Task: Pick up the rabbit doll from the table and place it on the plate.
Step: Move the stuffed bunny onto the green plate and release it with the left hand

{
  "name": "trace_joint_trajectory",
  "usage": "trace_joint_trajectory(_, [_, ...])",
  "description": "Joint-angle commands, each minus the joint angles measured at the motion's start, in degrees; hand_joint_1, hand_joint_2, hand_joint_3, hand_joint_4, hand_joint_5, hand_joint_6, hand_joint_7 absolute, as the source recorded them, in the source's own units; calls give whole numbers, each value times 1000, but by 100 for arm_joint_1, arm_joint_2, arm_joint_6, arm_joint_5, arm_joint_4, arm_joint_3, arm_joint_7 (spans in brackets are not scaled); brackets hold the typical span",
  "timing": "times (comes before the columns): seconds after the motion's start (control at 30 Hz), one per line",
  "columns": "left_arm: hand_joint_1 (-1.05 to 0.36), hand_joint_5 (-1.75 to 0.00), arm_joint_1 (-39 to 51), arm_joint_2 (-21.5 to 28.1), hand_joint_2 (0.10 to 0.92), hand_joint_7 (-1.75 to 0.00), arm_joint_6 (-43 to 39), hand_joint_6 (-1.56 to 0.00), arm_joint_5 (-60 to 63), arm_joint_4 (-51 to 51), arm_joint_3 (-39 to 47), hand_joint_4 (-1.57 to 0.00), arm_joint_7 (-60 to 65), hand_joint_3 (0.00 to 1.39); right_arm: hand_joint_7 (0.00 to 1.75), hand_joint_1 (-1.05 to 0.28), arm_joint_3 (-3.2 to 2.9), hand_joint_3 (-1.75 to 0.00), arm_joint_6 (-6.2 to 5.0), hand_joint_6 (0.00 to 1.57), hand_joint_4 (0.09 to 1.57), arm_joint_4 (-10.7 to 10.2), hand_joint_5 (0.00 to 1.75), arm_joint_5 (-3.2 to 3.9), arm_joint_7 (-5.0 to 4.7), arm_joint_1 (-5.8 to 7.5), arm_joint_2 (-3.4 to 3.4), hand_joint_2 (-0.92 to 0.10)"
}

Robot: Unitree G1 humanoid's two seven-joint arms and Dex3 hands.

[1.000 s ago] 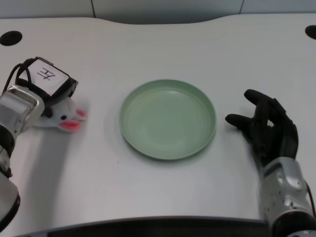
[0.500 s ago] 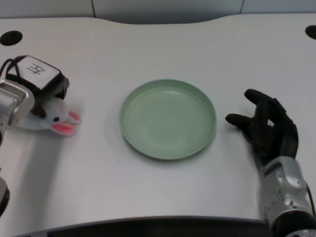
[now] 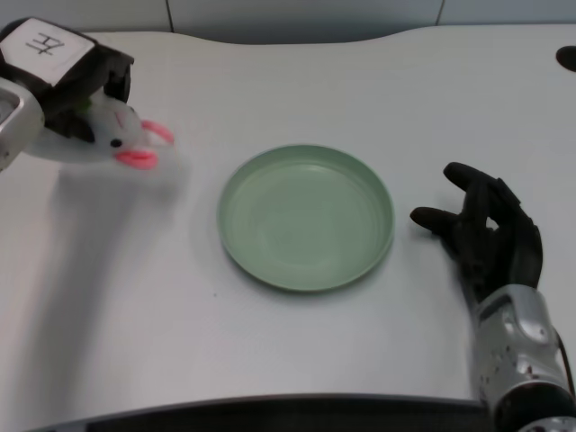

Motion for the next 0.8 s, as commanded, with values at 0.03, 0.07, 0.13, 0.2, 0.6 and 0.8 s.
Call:
trace_joint_trajectory(0.03, [-186,-1745,-246,108,917,-1583,-143,-551,-137,-228,153,-736,-225,74,879,-426,20,-523,132,594,659,38,1133,-20,-153,23,65,-921])
trace_joint_trajectory(0.07, [-188,-1746,-251,92,914,-1596,-164,-549,-143,-269,180,-734,-250,72,871,-423,31,-529,134,594,659,22,1132,-32,-182,24,73,-921])
trace_joint_trajectory(0.13, [-223,-1697,-272,-15,887,-1169,-110,-684,-110,-367,187,-724,-297,36,865,-416,26,-541,127,596,649,36,1131,-12,-164,11,76,-921])
trace_joint_trajectory(0.2, [-234,-1570,-353,-246,860,-711,-4,-878,-7,-475,98,-753,-384,12,862,-415,38,-547,93,591,634,36,1129,-16,-129,29,75,-921])
trace_joint_trajectory(0.6, [-219,-1738,-809,-1556,827,-904,-24,-835,231,-353,-236,-793,-260,7,853,-434,49,-517,81,588,631,25,1134,0,-68,53,78,-921])
trace_joint_trajectory(0.8, [-285,-1746,-851,-1987,806,-805,-72,-849,303,-187,-376,-925,72,8,853,-421,-23,-510,47,594,663,127,1133,55,-83,-4,86,-921])
